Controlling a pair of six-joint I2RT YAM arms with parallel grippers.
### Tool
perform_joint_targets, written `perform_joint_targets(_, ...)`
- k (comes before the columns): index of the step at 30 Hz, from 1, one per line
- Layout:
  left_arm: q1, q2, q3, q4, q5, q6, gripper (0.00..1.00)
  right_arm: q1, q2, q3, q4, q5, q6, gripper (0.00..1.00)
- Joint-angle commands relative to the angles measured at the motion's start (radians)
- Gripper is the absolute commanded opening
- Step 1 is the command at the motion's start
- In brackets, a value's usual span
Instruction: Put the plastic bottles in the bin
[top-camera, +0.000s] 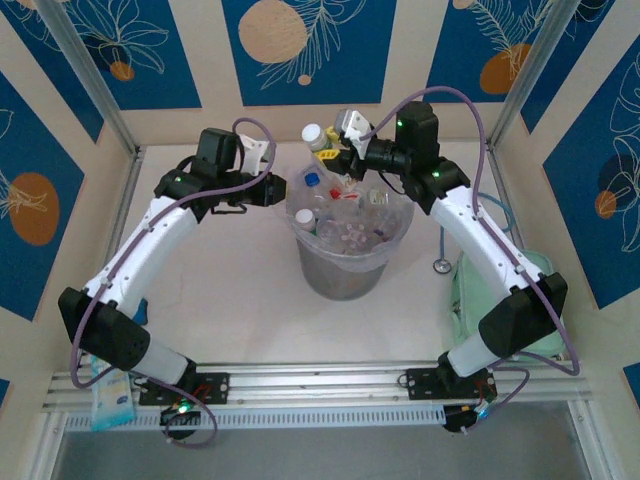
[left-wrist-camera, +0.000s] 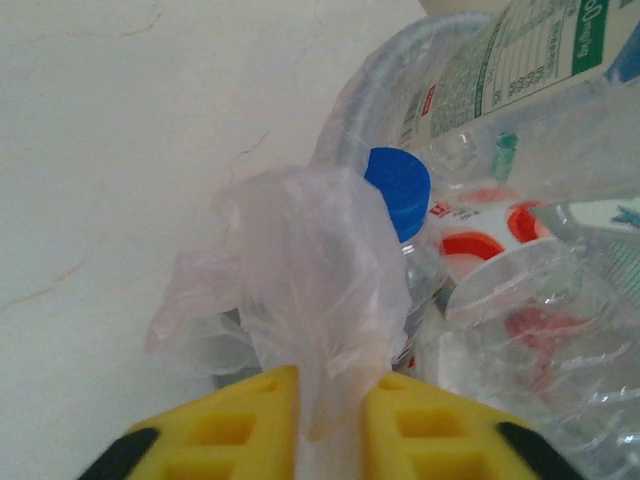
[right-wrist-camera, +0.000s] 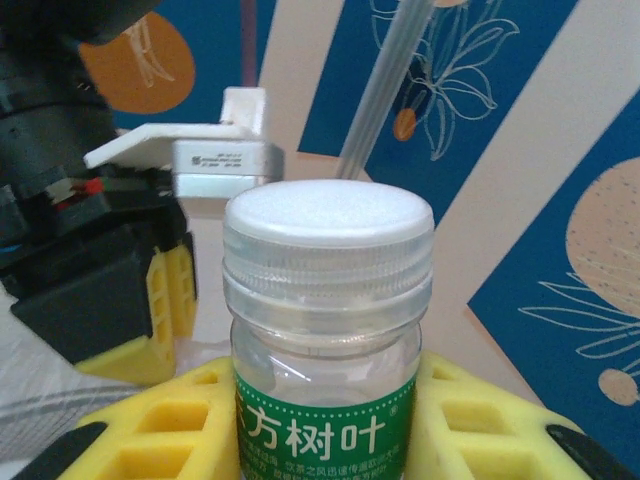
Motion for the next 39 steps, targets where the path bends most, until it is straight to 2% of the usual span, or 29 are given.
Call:
perform_joint_targets(1,0.017,-0.058,0.060,-0.015,-0.011,0.003,0.29,0.002,-0.025,0.007,-0.241,-0.099,-0.064,0.15)
perform_joint_targets(4,0.044,-0.090,0.059,0.023,0.004,-0.027,0.37,0.000,-0.050,-0.023,-0.235,-0.114,-0.061,0.24)
perform_joint_targets(6,0.064,-0.112,0.046,0.072,0.029,-0.056,0.38,-0.001,-0.067,-0.047,-0.215,-0.123,-0.050,0.31)
perform_joint_targets(7,0.074,-0.122,0.037,0.106,0.046,-0.077,0.38,-0.003,-0.074,-0.052,-0.210,-0.129,-0.048,0.40)
perform_joint_targets(13,0.088,-0.127,0.042,0.250,0.139,-0.181,0.38,-0.009,-0.108,-0.051,-0.206,-0.183,-0.022,0.68)
perform_joint_targets(20,0.060,-0.113,0.057,0.280,0.165,-0.204,0.38,-0.016,-0.136,-0.020,-0.195,-0.151,0.061,0.85)
perform_joint_targets(24,0.019,-0.114,0.038,0.255,0.156,-0.183,0.38,-0.036,-0.176,-0.037,-0.144,-0.120,0.156,0.87)
perform_joint_targets(26,0.000,-0.116,0.019,0.229,0.139,-0.167,0.38,-0.041,-0.191,-0.036,-0.127,-0.013,0.232,0.87)
perform_joint_targets(29,-0.026,-0.121,-0.015,0.205,0.116,-0.157,0.37,-0.047,-0.170,0.063,-0.271,0.270,0.358,0.87)
perform_joint_targets(31,-0.047,-0.118,-0.024,0.187,0.098,-0.149,0.35,-0.052,-0.141,0.172,-0.469,0.475,0.444,0.84)
perform_joint_targets(34,-0.080,-0.103,-0.024,0.180,0.087,-0.144,0.33,-0.056,-0.124,0.250,-0.689,0.661,0.565,0.75)
perform_joint_targets(37,-0.114,-0.071,-0.009,0.179,0.087,-0.140,0.31,-0.071,-0.153,0.235,-0.784,0.701,0.647,0.66)
perform_joint_targets(39,-0.133,-0.048,0.004,0.177,0.086,-0.136,0.30,-0.079,-0.188,0.190,-0.784,0.693,0.679,0.60)
